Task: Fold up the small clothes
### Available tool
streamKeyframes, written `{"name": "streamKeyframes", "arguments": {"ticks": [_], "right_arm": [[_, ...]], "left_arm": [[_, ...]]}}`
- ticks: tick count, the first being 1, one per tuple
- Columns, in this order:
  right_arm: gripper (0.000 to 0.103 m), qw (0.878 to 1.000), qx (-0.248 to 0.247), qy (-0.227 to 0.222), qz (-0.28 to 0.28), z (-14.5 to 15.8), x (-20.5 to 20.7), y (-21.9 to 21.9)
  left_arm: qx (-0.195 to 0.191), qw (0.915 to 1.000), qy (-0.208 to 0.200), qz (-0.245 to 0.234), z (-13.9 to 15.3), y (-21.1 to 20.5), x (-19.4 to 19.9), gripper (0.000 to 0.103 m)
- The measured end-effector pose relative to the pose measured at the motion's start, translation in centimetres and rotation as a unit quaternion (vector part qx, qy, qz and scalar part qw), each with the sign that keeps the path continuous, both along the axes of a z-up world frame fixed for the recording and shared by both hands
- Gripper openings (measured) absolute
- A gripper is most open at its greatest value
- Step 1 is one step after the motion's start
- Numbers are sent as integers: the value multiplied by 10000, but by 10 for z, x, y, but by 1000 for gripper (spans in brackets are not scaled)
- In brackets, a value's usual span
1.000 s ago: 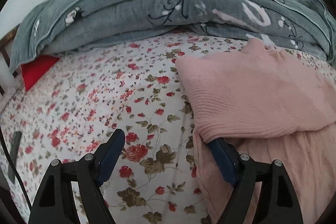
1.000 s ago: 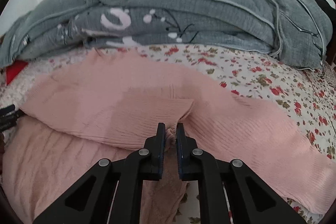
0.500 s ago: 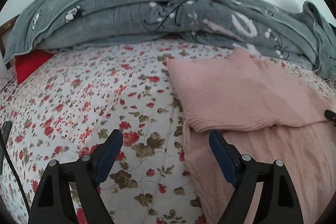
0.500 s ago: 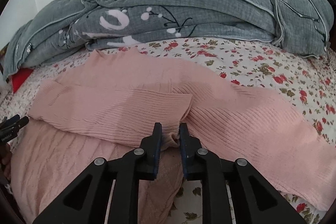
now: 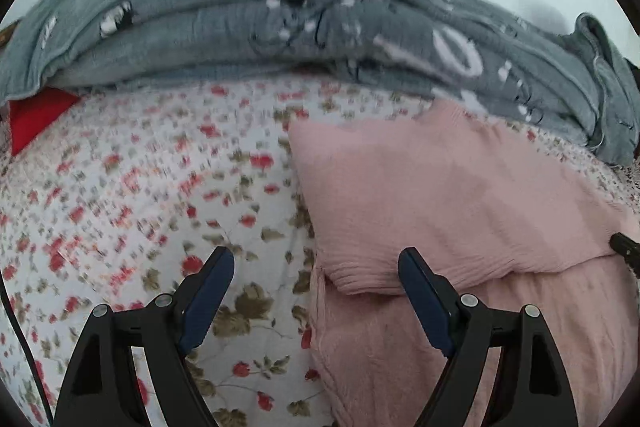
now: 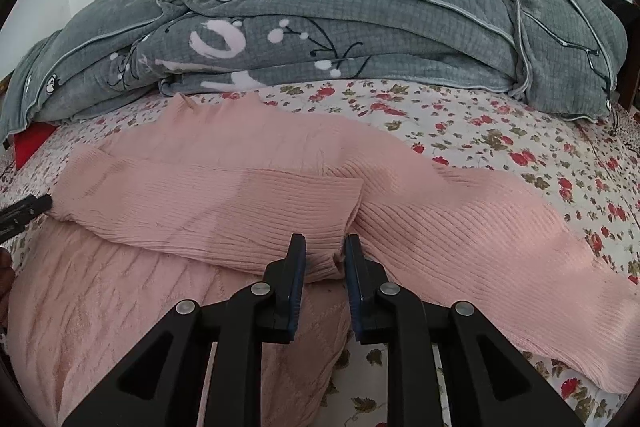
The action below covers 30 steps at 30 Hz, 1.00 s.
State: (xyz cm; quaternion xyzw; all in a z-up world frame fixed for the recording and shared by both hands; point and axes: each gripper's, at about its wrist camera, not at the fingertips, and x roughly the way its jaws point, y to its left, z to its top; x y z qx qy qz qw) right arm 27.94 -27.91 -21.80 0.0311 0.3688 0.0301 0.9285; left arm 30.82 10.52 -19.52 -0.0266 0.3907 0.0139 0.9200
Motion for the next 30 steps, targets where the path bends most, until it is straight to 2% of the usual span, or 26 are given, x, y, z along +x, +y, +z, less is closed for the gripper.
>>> {"name": "streamKeyframes", "arguments": {"ticks": [2,5,15,30], "right_arm": [[20,10000,-51,47,33,-1,1,1],[20,9999,-119,47,48,-1,2,3],[30,9995,-303,39,106,-1,1,8],[33,9994,-297,45,156,-1,2,7]], "left_arm": [[-129,9998,156,54,-9,3,3,86],[-264,9995,128,123,-10,7,0,86],[-277,9994,124,163,-11,7,-1,86],[-219,9995,180,146,-13,4,0,89]]}}
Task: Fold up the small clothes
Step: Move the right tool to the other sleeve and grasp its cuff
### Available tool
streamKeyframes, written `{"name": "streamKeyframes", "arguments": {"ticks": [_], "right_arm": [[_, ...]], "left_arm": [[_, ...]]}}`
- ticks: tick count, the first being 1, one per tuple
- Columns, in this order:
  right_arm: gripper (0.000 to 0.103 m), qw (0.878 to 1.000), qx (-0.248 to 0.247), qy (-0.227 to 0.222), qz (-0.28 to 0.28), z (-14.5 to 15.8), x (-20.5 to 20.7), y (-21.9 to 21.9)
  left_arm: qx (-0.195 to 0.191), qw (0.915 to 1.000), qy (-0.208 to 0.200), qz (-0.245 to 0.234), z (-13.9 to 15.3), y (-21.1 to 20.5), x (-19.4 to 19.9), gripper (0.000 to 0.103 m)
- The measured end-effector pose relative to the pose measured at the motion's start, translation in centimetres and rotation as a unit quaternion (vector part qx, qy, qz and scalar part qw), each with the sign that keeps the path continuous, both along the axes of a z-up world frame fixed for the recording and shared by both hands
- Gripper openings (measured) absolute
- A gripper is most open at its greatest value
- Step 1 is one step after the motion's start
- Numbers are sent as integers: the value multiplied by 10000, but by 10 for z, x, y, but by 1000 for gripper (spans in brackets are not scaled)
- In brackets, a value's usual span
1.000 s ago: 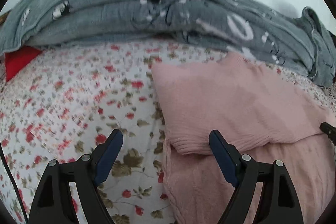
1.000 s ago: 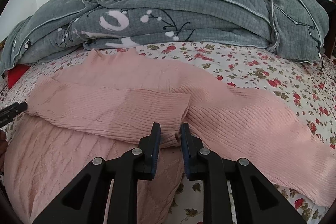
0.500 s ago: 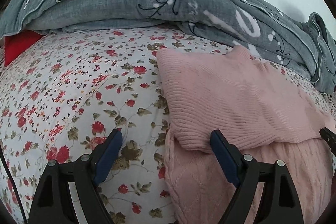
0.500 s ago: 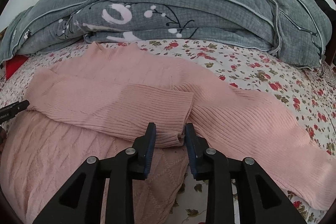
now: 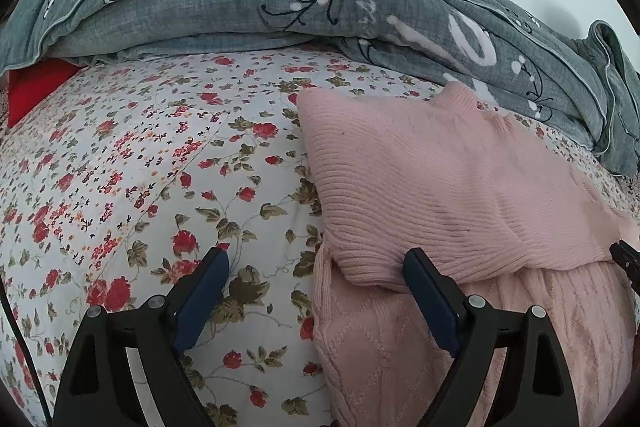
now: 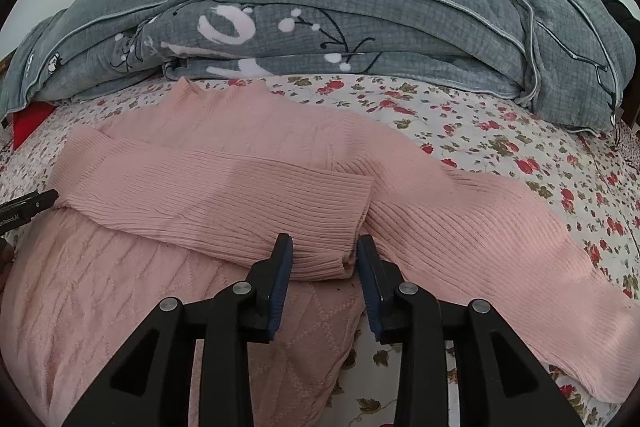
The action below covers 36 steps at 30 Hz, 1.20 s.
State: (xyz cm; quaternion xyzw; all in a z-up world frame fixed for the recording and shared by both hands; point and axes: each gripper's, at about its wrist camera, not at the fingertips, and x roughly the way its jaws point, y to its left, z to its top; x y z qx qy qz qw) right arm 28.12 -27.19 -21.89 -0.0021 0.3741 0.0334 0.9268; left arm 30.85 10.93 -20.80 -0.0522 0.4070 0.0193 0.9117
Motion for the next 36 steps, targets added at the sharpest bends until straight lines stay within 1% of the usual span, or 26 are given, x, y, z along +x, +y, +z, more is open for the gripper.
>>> {"name": "streamKeyframes", "arguments": {"ticks": [4,8,12,14,15,17,18,20,22,24,26,32,34,36], "right_arm": [[35,10000,24,-13,3,1,-1,0],[38,9999,148,-44,-21,3,-3,-3],[47,9995,248,-41,-170,9,-10,-12],[49,9993,284,-88,-234,15,-22,-22],[55,9989,267,-188,-339,18,-32,-30],[63,9971,241,-402,-597,24,-47,-49],[65,9960,280,-474,-699,26,-53,-59],[65,9929,423,-502,-989,29,-64,-84],[65,9886,663,-401,-1287,29,-78,-108],[65,9818,1018,-362,-1564,27,-102,-130],[65,9769,1190,-338,-1741,23,-125,-144],[65,9614,1152,-379,-2469,10,-200,-178],[65,9565,1131,-435,-2654,5,-214,-192],[64,9505,1239,-408,-2820,-3,-221,-207]], "left_arm": [[19,10000,3,0,0,1,0,90],[18,10000,1,-1,0,0,0,90],[17,10000,-2,-2,0,0,0,90],[12,10000,-4,-3,0,0,0,90],[7,10000,-6,-1,0,0,0,90],[-6,10000,-9,-3,0,1,0,90],[-4,10000,-11,-2,0,1,-1,90],[-5,10000,-13,-3,0,2,0,90],[-9,10000,-8,-3,0,1,0,90],[-5,10000,-11,-1,0,1,-1,90],[-1,10000,-12,-2,0,1,-1,90],[-4,10000,-15,1,0,0,0,90],[5,10000,-14,1,0,1,0,90],[2,10000,-13,-1,0,1,-1,90]]}}
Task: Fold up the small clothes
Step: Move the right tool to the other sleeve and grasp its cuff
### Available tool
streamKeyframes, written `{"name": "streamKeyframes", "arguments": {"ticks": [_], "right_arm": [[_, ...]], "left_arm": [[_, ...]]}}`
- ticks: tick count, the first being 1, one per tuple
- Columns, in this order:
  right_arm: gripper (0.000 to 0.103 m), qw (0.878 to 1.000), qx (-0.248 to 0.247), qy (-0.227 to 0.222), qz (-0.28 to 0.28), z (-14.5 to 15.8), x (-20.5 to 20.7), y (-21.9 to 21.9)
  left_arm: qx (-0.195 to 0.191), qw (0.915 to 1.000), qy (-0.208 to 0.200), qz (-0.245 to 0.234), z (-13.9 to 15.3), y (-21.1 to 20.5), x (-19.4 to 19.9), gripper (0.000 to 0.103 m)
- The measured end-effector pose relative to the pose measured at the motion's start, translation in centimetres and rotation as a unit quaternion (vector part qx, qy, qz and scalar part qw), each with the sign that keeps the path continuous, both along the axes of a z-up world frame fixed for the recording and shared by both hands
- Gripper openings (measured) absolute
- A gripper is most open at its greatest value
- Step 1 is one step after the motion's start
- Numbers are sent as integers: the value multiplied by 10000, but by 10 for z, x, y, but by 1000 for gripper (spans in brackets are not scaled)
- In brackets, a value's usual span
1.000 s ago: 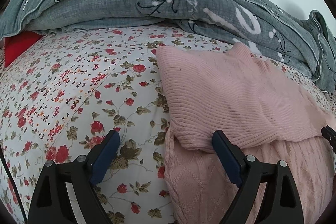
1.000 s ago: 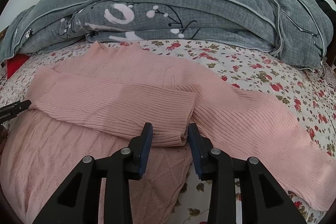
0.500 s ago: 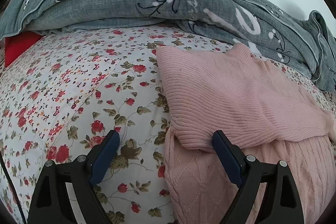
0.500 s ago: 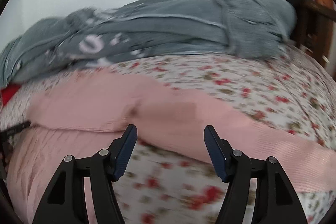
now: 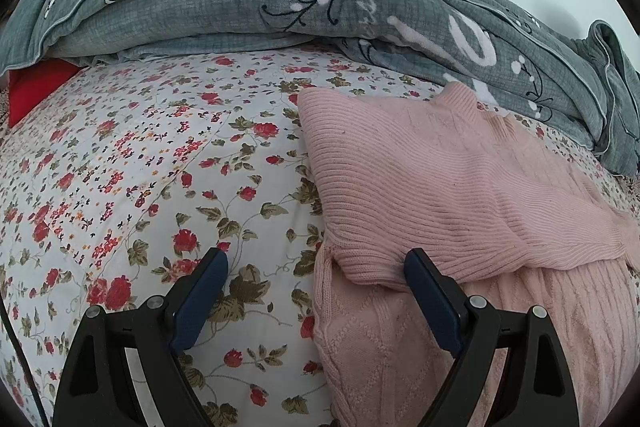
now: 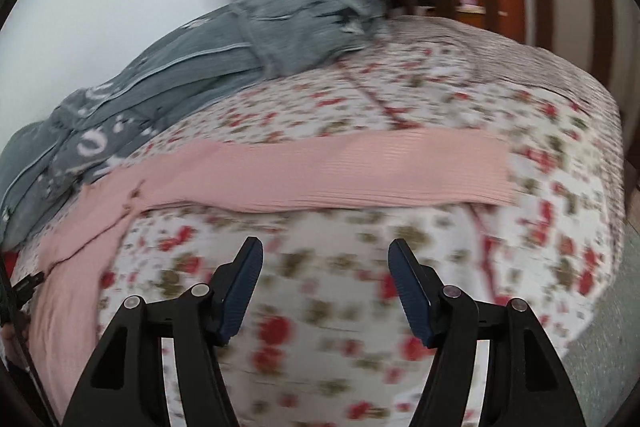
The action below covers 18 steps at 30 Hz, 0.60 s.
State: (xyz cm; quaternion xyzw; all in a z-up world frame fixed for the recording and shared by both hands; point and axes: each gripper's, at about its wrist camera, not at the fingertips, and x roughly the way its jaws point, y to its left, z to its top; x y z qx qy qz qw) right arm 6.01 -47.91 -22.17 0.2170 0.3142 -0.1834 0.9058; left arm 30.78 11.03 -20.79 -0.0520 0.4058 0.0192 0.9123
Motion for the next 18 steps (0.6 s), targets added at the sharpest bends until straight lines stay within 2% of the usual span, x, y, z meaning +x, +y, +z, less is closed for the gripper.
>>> {"name": "streamKeyframes", "arguments": {"ticks": [3,6,10,13,14,16,18], "right_arm": [[58,9979,574,-177,-232,-12,-4,-27],[56,9931,978,-445,-481,-17,-6,-46],[55,9892,1045,-591,-837,-18,-2,-65],[48,9876,1006,-595,-1048,-16,5,-77],[45,9872,989,-584,-1106,-15,8,-82],[31,9863,958,-569,-1216,-14,10,-88],[9,9860,856,-633,-1281,-11,10,-94]], "left_arm": [[-9,10000,-4,0,0,0,0,90],[-40,10000,-9,0,0,0,0,90],[-70,10000,1,1,-1,0,0,90],[-66,10000,1,1,-1,0,0,91],[-64,10000,0,0,-1,0,0,91],[-64,10000,2,0,-1,0,0,91],[-63,10000,2,-1,-1,0,0,91]]}}
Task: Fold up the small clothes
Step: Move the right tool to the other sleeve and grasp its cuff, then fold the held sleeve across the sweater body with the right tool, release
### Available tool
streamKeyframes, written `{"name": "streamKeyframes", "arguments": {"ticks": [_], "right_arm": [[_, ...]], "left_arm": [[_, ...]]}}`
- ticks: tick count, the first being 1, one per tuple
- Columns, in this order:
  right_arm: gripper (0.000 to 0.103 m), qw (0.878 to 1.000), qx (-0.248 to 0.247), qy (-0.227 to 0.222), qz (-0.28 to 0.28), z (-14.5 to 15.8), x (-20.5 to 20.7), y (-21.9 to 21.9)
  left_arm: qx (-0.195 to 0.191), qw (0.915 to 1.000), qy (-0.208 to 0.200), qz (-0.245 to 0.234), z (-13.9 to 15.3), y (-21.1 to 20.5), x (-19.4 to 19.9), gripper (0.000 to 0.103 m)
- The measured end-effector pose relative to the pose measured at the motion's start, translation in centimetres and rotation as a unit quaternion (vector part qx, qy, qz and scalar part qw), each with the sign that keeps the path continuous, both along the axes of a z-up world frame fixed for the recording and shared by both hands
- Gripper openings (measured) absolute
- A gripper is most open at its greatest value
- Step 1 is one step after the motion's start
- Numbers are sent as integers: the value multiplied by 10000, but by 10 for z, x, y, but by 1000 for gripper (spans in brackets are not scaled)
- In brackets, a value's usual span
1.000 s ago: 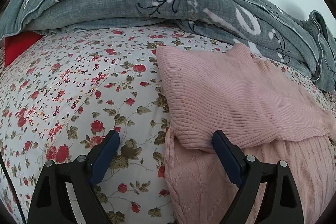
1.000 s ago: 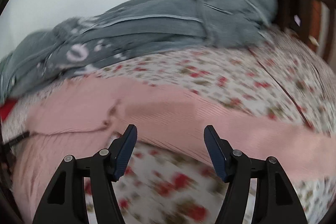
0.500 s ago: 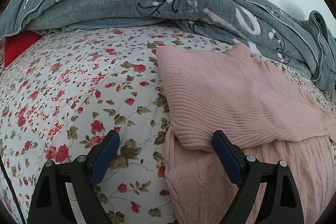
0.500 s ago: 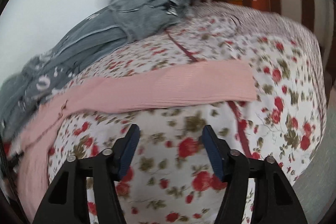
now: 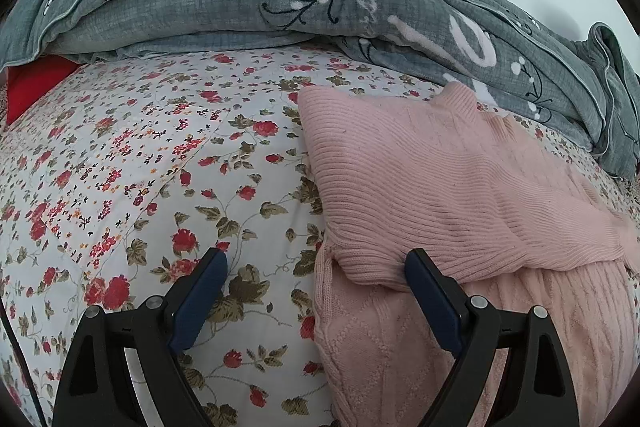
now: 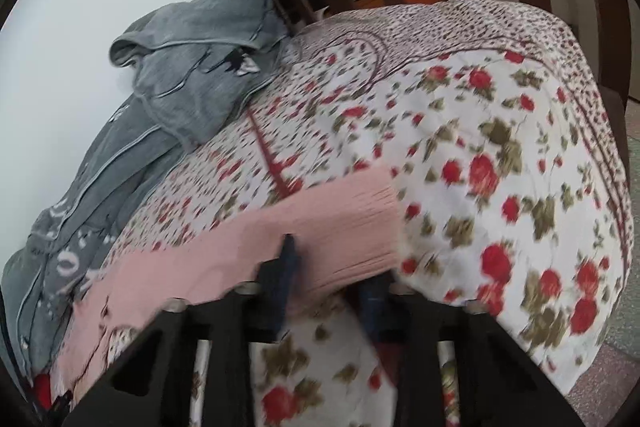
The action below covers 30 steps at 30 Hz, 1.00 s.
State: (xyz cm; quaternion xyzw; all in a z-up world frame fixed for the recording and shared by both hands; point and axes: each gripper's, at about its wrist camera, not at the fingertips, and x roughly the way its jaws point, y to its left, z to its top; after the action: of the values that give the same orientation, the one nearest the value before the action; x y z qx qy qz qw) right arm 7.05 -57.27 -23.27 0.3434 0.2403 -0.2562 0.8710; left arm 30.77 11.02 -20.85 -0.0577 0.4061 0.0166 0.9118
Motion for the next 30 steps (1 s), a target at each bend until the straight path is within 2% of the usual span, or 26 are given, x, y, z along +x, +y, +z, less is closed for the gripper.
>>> {"name": "streamKeyframes", "arguments": {"ticks": [1,6,9,13,17,23,27,30], "right_arm": [[6,9999,-59,-72,40,3,-1,0],[6,9982,-592,-110,34,35,3,14],[6,9935,-1118,-148,141,68,17,34],[5,9815,-1844,-215,465,112,49,74],[5,9697,-2277,-277,838,151,90,123],[5,9542,-2525,-507,1520,194,148,219],[5,9395,-2620,-632,2114,203,185,299],[5,9293,-2596,-656,2544,199,208,354]], "left_arm": [[6,10000,1,-1,0,0,0,91],[15,10000,1,1,0,-1,0,91],[10,10000,-4,14,0,0,-1,91],[-148,9997,-73,173,6,9,-8,91],[-450,9981,-139,392,12,30,-18,91],[-327,9959,-323,775,21,61,-33,90],[-170,9932,-358,1093,24,80,-36,90],[-262,9908,-305,1291,23,97,-38,89]]}}
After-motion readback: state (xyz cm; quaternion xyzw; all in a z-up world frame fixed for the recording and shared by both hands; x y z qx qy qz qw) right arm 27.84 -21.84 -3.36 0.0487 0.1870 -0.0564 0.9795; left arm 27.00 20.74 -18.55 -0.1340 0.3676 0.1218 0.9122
